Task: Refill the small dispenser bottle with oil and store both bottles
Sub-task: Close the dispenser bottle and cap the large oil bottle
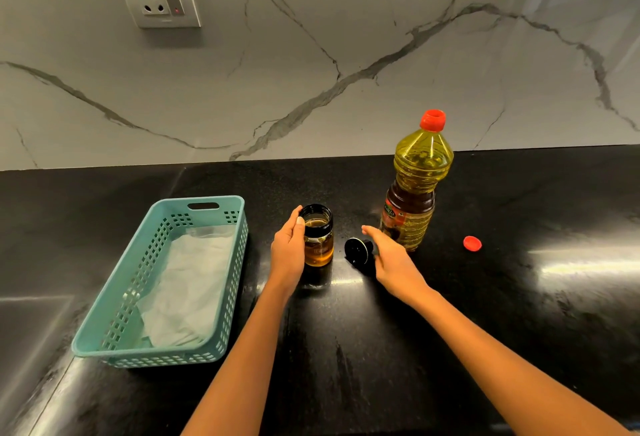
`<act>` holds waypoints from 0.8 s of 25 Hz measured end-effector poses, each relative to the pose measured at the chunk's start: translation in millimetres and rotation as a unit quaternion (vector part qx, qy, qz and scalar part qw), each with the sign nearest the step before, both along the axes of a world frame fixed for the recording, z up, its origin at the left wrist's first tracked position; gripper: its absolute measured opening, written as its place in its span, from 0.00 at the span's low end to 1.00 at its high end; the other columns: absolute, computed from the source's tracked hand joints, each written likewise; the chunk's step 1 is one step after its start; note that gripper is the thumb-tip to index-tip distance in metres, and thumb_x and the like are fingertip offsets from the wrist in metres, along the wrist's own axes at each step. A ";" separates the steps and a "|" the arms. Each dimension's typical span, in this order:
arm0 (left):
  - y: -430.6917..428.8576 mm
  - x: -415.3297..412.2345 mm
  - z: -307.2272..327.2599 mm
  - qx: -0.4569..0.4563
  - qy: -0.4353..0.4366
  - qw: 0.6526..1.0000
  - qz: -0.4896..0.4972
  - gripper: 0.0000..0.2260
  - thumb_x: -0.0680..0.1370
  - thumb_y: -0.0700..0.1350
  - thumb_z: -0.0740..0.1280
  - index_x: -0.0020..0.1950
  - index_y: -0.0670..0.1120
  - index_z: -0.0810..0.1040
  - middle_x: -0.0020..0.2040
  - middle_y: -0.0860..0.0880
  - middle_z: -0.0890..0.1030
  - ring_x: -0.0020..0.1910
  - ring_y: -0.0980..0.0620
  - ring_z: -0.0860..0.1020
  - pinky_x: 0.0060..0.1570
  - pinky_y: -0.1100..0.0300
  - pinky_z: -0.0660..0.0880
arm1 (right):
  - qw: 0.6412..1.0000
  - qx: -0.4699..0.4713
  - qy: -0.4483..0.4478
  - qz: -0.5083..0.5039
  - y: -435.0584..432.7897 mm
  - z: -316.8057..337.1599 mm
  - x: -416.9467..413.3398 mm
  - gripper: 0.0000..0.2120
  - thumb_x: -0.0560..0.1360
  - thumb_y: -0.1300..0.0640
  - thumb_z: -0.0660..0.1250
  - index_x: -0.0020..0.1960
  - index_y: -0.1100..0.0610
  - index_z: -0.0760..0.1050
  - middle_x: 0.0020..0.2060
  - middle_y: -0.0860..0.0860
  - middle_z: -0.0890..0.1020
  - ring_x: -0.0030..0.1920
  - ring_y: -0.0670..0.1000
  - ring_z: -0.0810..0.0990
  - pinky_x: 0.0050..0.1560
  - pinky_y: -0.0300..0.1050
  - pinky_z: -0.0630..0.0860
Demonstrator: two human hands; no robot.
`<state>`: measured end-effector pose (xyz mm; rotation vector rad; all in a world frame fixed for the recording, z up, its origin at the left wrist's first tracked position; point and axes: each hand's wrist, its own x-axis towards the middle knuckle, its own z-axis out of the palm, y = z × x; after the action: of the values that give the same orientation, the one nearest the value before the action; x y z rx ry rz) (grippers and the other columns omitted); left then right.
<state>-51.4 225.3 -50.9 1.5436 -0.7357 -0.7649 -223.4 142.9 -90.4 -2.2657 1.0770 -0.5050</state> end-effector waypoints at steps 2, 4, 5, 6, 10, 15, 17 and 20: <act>-0.3 0.2 -1.2 -0.001 -0.004 1.000 0.003 0.17 0.82 0.44 0.53 0.72 0.46 0.65 0.69 0.47 0.70 0.64 0.57 0.68 0.64 0.62 0.64 | 1.000 0.028 0.000 0.006 -0.6 0.0 2.4 0.29 0.74 0.71 0.58 0.73 0.56 0.60 0.69 0.53 0.68 0.70 0.50 0.65 0.68 0.41 0.60; -0.6 -0.2 -2.2 -0.002 -0.003 1.000 0.004 0.18 0.82 0.44 0.53 0.72 0.46 0.65 0.69 0.47 0.70 0.66 0.55 0.68 0.65 0.61 0.64 | 0.999 0.038 -0.002 0.006 -0.3 -1.8 5.2 0.27 0.74 0.70 0.61 0.71 0.56 0.63 0.67 0.53 0.71 0.68 0.50 0.68 0.68 0.42 0.63; -0.4 -0.1 -2.7 -0.001 -0.005 1.000 0.004 0.18 0.82 0.44 0.53 0.72 0.46 0.65 0.70 0.47 0.70 0.67 0.54 0.68 0.65 0.61 0.64 | 0.999 0.035 -0.002 0.004 -0.2 -1.6 6.0 0.26 0.74 0.69 0.62 0.69 0.56 0.64 0.65 0.53 0.73 0.67 0.51 0.69 0.67 0.43 0.65; -0.2 -0.2 -2.7 0.001 -0.008 1.000 0.004 0.18 0.82 0.45 0.53 0.72 0.46 0.65 0.70 0.47 0.70 0.67 0.54 0.67 0.66 0.61 0.63 | 1.000 0.030 0.001 0.004 -0.1 -1.1 6.3 0.24 0.73 0.68 0.64 0.68 0.55 0.66 0.64 0.53 0.74 0.65 0.50 0.71 0.66 0.44 0.67; -0.1 0.2 -1.6 0.004 -0.012 1.000 0.007 0.18 0.82 0.45 0.54 0.72 0.47 0.65 0.70 0.48 0.70 0.68 0.55 0.67 0.66 0.60 0.63 | 1.000 0.005 0.000 -0.012 4.9 12.2 8.6 0.19 0.72 0.63 0.68 0.61 0.55 0.69 0.56 0.52 0.78 0.57 0.49 0.76 0.58 0.45 0.74; 2.7 -0.3 -0.5 0.000 0.037 0.999 0.013 0.17 0.81 0.47 0.56 0.70 0.47 0.67 0.69 0.49 0.71 0.67 0.55 0.68 0.63 0.62 0.64 | 0.988 -0.092 -0.119 -0.035 3.9 58.8 28.4 0.11 0.70 0.63 0.71 0.51 0.59 0.75 0.45 0.53 0.80 0.46 0.49 0.79 0.48 0.43 0.76; 4.4 -0.2 0.2 -0.003 0.051 0.999 0.010 0.17 0.81 0.47 0.57 0.70 0.47 0.68 0.68 0.49 0.72 0.65 0.56 0.69 0.62 0.63 0.65 | 0.982 -0.123 -0.141 -0.038 -2.1 78.9 38.5 0.12 0.70 0.64 0.71 0.54 0.60 0.77 0.48 0.55 0.81 0.49 0.51 0.79 0.52 0.42 0.75; 6.5 -1.7 1.8 -0.015 0.064 0.998 -0.001 0.18 0.80 0.46 0.58 0.70 0.47 0.68 0.66 0.49 0.74 0.59 0.59 0.72 0.57 0.64 0.67 | 0.984 -0.127 -0.121 0.020 -8.9 101.9 54.2 0.14 0.71 0.66 0.69 0.57 0.62 0.78 0.52 0.57 0.80 0.54 0.53 0.78 0.57 0.45 0.75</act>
<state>-53.1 231.8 -49.0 1.4523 -0.6513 -0.8413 -169.2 133.9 11.5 -2.3595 0.8859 -0.9199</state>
